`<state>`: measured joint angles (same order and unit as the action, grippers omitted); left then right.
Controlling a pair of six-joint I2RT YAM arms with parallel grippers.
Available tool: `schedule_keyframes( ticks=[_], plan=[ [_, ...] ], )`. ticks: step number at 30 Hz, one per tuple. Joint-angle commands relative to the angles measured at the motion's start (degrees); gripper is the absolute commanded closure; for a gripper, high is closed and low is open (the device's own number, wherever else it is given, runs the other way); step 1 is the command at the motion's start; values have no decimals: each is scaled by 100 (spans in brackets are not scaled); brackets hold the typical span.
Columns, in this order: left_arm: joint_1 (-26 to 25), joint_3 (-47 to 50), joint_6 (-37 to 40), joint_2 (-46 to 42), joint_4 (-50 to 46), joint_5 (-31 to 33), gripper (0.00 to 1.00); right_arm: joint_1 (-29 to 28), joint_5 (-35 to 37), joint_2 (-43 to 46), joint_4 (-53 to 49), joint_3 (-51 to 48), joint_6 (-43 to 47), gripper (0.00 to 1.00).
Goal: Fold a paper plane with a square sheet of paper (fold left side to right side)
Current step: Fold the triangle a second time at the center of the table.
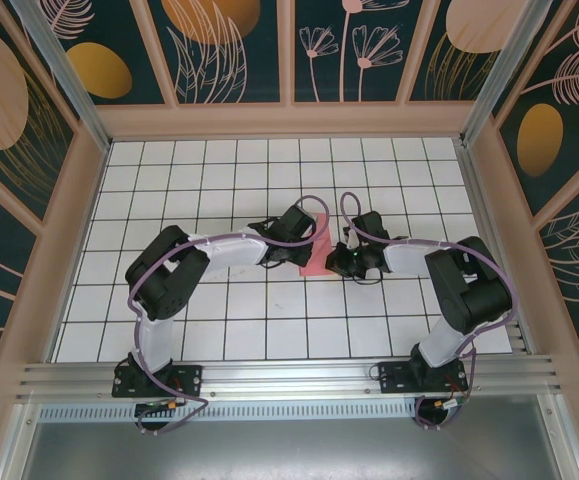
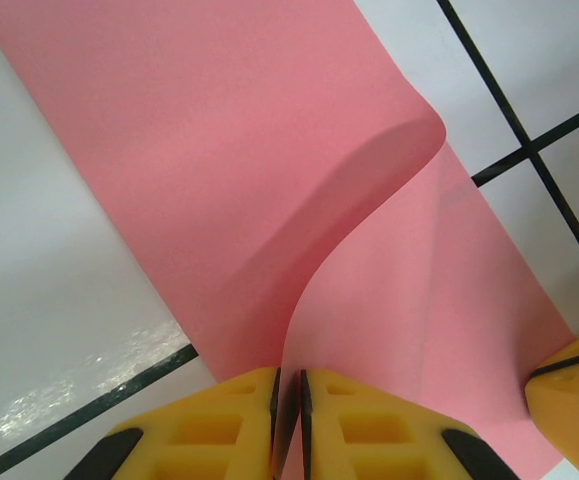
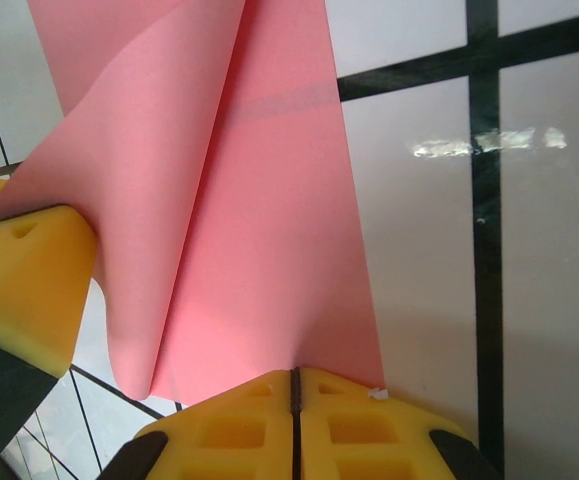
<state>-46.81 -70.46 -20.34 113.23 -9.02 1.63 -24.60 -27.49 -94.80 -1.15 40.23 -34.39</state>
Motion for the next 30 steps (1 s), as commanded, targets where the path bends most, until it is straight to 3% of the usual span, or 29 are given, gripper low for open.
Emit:
schedule_keyframes(
  ticks=[1,30],
  plan=[
    [40,-38,98,114,128,48,83,-63,303,-319,-470,-42,117,90],
    [40,-238,116,353,42,259,82,-63,305,-354,-549,-35,169,90]
  ],
)
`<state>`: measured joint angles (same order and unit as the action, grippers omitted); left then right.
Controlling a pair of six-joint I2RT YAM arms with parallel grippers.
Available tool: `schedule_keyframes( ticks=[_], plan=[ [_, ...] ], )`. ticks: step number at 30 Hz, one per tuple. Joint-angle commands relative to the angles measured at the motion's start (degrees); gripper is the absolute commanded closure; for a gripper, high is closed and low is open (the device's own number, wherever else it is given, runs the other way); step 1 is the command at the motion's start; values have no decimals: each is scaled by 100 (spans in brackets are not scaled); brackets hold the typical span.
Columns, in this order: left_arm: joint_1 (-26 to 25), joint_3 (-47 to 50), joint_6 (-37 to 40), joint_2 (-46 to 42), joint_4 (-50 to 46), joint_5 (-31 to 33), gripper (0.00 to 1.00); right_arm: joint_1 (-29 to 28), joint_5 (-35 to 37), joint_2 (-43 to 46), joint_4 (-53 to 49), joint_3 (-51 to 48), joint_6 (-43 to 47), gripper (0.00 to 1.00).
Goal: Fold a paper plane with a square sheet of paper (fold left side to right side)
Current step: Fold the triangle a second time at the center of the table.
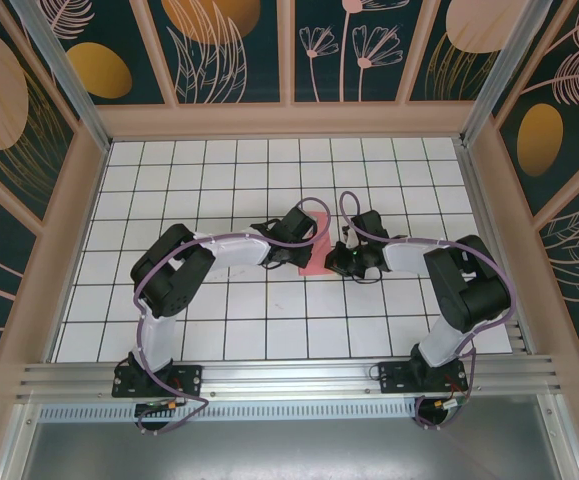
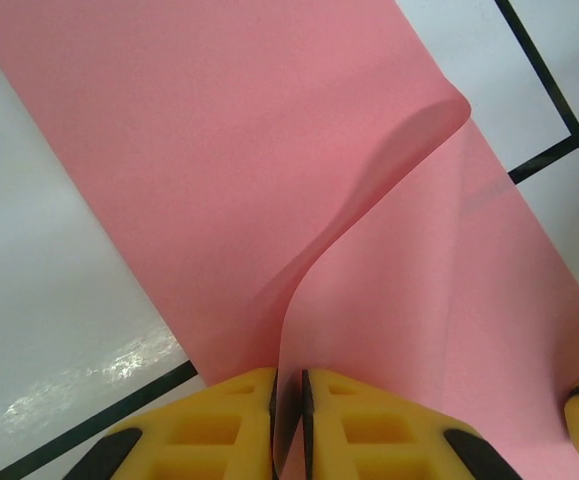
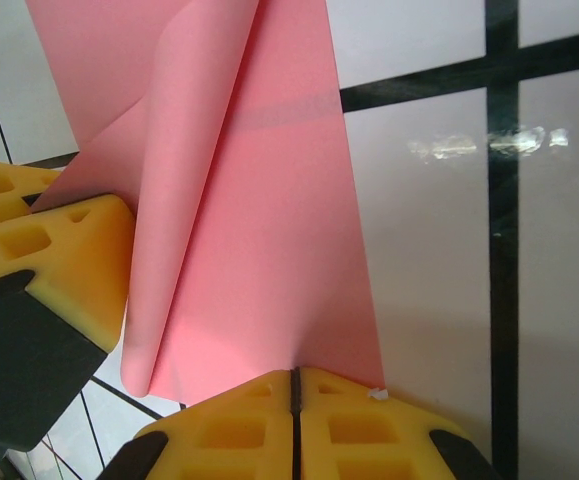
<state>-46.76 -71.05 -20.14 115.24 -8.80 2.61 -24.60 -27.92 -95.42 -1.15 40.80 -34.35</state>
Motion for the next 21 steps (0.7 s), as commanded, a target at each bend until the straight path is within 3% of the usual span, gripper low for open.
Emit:
schedule_keyframes(
  ticks=[1,13,21],
  plan=[
    [41,-182,83,146,18,166,82,-65,357,-290,-549,-89,167,90],
    [38,-23,85,213,54,124,83,-58,272,-232,-494,-107,161,89],
    [36,213,62,242,95,127,83,227,-334,375,-141,-141,105,86]
  ],
)
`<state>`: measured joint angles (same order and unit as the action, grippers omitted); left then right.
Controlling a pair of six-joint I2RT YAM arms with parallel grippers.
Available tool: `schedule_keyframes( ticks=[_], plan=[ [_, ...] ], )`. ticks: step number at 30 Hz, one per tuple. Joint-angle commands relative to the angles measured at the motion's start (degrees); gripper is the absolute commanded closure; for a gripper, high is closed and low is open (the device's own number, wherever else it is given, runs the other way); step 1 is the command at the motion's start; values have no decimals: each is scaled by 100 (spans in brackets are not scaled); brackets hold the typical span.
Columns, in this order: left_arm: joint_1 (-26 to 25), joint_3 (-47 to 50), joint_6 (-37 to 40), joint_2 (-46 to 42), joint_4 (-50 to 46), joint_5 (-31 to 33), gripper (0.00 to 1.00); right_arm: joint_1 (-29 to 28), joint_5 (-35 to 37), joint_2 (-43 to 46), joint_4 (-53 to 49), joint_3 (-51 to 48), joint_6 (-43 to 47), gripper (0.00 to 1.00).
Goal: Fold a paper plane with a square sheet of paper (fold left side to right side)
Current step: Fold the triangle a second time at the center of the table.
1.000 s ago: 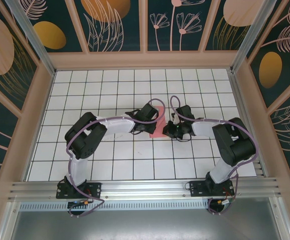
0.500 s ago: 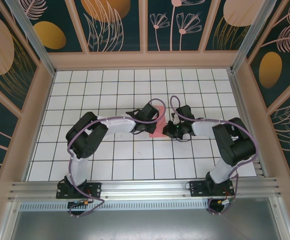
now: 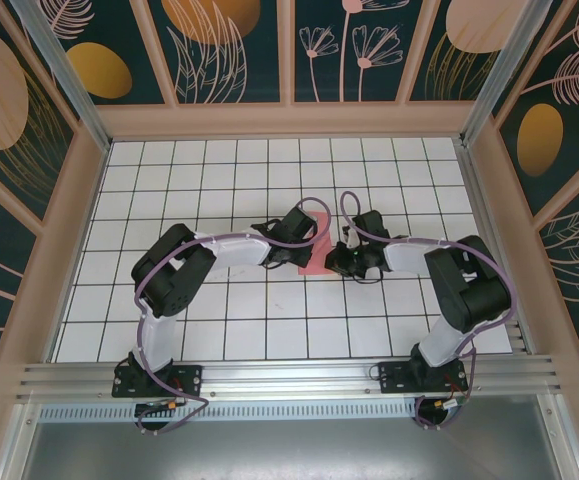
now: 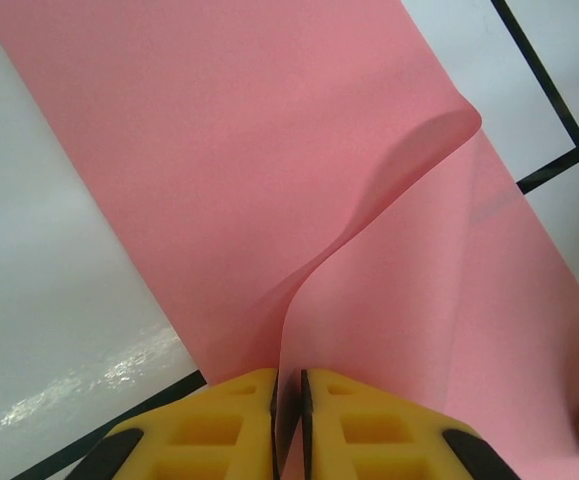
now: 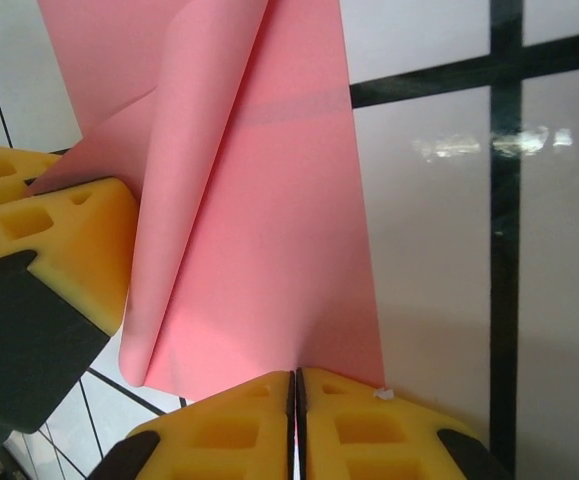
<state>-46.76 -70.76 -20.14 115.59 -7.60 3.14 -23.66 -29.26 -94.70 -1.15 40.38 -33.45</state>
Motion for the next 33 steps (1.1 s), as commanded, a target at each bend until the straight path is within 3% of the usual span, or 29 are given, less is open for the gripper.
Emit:
schedule_keyframes(
  ticks=[1,6,13,23,33],
  plan=[
    [40,194,49,209,-15,45,84,215,-265,450,-105,-114,-2,85],
    [40,225,44,236,11,9,84,449,-441,804,358,-144,-302,86],
    [41,265,54,201,12,36,85,324,-475,231,1389,131,-874,90],
    [43,256,56,201,-10,82,85,129,-494,-764,1441,909,-865,90],
    [47,230,15,219,-62,209,85,72,-258,-1123,1208,882,-717,90]
  ],
)
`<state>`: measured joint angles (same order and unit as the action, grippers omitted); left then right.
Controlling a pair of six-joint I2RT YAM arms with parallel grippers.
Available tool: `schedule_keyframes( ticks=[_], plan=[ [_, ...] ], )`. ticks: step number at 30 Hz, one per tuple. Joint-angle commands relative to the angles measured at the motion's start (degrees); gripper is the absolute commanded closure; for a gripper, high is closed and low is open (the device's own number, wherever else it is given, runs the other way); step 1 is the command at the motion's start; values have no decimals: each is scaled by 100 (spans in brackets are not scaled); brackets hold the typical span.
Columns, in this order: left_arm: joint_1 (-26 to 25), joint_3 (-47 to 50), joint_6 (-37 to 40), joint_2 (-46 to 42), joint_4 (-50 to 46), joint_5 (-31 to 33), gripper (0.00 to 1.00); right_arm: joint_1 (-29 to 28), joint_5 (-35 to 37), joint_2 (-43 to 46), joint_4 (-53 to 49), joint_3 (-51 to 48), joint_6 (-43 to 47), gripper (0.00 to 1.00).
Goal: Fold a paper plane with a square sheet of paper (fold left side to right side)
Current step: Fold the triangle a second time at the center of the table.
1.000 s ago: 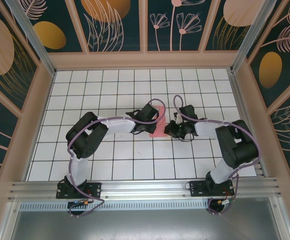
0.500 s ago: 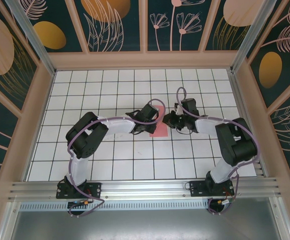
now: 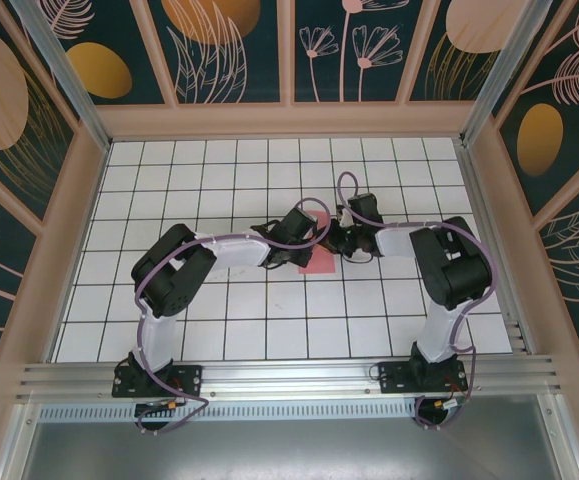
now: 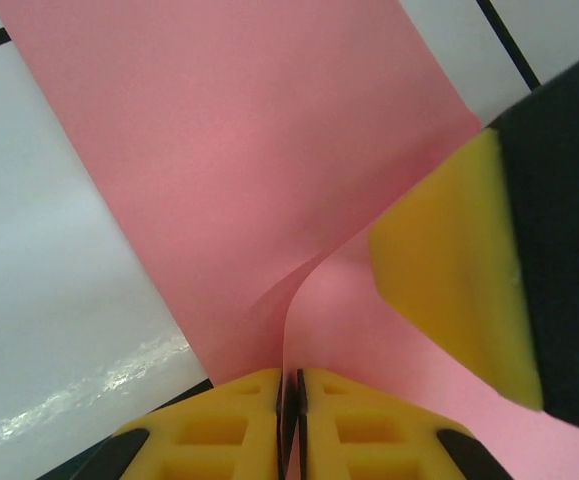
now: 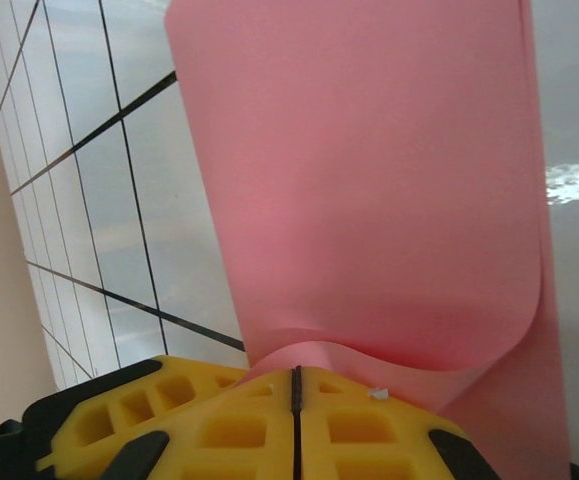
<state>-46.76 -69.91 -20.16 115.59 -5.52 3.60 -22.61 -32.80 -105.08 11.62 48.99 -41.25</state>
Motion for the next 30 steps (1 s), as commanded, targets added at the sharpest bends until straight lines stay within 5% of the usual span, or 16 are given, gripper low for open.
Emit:
schedule_keyframes(
  ticks=[1,17,30],
  plan=[
    [37,144,18,231,-272,168,86,-38,150,-104,-103,22,97,90],
    [40,127,18,180,-265,168,85,62,594,-277,-598,14,496,90],
    [71,217,36,-1242,-606,186,55,88,577,-291,-508,-245,513,90]
  ],
)
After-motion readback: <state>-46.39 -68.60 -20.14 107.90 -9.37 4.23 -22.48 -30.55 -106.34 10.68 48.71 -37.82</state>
